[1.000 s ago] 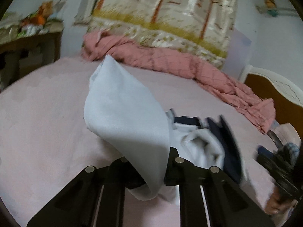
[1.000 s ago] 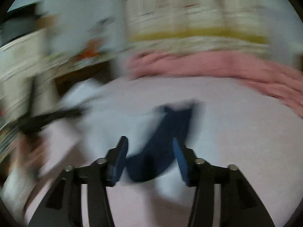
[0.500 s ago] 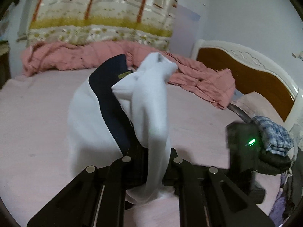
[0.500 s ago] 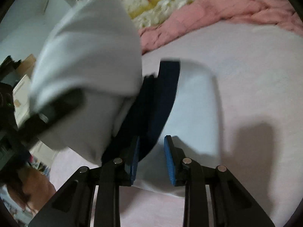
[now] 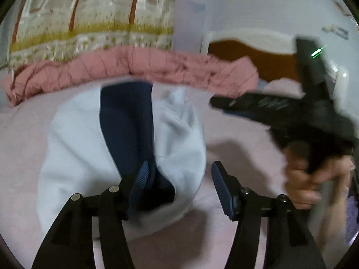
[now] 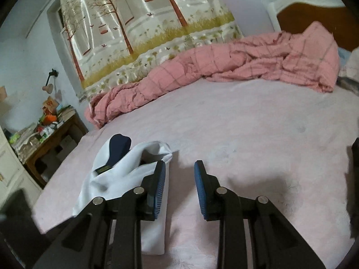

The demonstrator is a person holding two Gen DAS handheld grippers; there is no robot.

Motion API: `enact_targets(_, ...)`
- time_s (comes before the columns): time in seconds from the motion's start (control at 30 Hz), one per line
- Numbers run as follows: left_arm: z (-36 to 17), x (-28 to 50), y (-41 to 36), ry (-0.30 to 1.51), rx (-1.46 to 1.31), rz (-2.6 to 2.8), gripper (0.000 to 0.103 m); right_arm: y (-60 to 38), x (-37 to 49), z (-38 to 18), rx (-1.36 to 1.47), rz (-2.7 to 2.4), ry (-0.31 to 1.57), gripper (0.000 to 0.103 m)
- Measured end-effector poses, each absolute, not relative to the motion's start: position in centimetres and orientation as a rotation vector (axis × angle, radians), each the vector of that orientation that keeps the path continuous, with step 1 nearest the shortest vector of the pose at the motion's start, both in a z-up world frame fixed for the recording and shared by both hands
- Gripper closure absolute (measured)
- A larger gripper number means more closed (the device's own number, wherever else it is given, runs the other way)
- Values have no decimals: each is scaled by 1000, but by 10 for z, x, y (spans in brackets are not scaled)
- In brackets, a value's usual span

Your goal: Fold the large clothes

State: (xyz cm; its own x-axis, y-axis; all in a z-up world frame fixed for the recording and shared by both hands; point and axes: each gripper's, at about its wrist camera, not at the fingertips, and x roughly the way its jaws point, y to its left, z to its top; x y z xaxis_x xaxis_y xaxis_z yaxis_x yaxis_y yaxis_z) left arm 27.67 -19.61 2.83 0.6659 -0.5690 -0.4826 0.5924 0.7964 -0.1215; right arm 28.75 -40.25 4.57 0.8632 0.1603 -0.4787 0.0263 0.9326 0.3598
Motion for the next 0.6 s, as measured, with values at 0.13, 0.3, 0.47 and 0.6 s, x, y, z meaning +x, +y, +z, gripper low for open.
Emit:
enact_targets(0.13,56,249,-154,429,-18,-612,37,-401,271,58,367,72,446,73)
enact_targets(0.3,69,285,-109,442,-27,-340,35,-370,248,76,287,261,350,73)
enact_targets(0.47,29,331,-70,585,-151,-249,35,-326,271,59,314,561,501,77)
enact_targets(0.6,-4,343,-56,664,-243,-273,34,-305,299,29,134,257,662,97)
